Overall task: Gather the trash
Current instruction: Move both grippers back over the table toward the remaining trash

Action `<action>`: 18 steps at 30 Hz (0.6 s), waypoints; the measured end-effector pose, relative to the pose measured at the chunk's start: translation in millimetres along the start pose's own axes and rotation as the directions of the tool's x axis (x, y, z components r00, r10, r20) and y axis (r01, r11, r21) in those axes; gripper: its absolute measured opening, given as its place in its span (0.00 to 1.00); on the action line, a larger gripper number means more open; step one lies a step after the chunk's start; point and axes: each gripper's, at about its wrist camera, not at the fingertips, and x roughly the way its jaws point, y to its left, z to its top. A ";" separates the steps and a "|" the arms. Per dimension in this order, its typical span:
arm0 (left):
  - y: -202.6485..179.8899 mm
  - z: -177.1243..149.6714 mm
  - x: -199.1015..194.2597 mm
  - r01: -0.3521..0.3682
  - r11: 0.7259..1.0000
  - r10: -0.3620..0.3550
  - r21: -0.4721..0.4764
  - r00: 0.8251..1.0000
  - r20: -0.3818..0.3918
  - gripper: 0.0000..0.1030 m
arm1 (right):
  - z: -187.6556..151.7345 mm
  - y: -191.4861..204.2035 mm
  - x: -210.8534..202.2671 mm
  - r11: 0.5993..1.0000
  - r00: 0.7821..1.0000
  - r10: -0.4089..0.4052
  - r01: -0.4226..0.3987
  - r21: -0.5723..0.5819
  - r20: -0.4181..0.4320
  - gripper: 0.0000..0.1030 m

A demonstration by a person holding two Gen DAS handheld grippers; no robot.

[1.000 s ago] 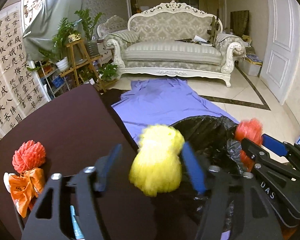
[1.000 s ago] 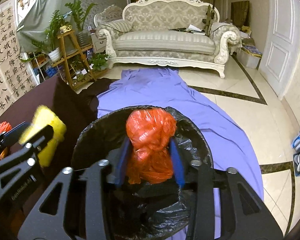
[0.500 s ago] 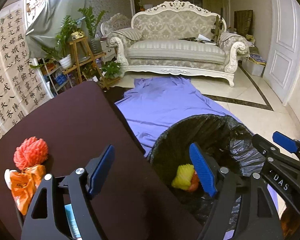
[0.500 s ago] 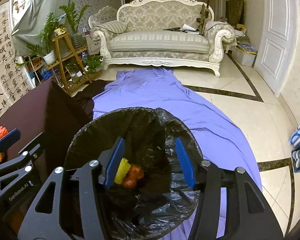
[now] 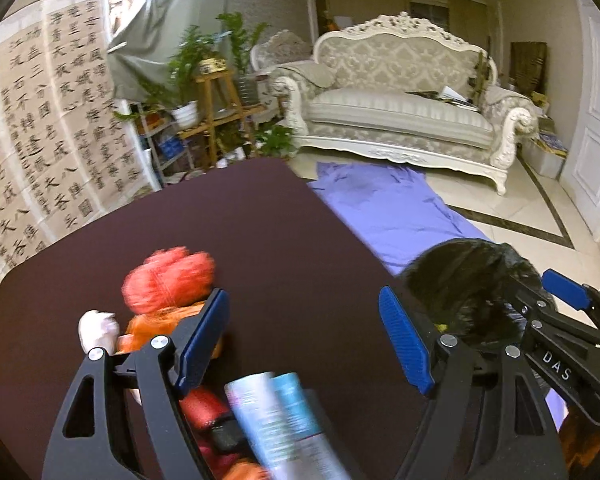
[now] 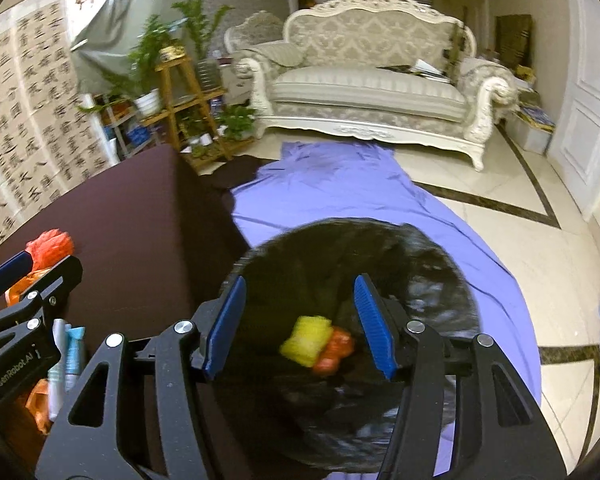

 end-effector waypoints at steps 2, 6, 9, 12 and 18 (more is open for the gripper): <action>14.6 -2.1 -2.2 -0.018 1.000 0.018 -0.018 1.000 -0.003 0.73 | 1.2 13.6 -1.9 1.000 1.000 0.020 -0.020 -0.020 0.001 0.54; 46.5 -6.2 -7.1 -0.060 0.996 0.060 -0.060 0.998 -0.003 0.73 | 3.6 48.6 -3.2 0.996 0.998 0.060 -0.060 -0.071 -0.001 0.54; 68.0 -10.6 -10.8 -0.087 0.992 0.087 -0.088 0.996 -0.003 0.73 | 5.6 70.6 -4.5 0.991 0.996 0.084 -0.084 -0.105 -0.004 0.55; 92.7 -15.2 -13.2 -0.120 0.985 0.120 -0.122 0.993 -0.003 0.73 | 9.5 96.4 -5.0 0.983 0.993 0.114 -0.115 -0.142 -0.009 0.57; 136.1 -24.8 -14.0 -0.188 0.967 0.189 -0.173 0.982 -0.016 0.73 | 11.5 148.8 -8.2 0.963 0.986 0.168 -0.168 -0.210 -0.014 0.63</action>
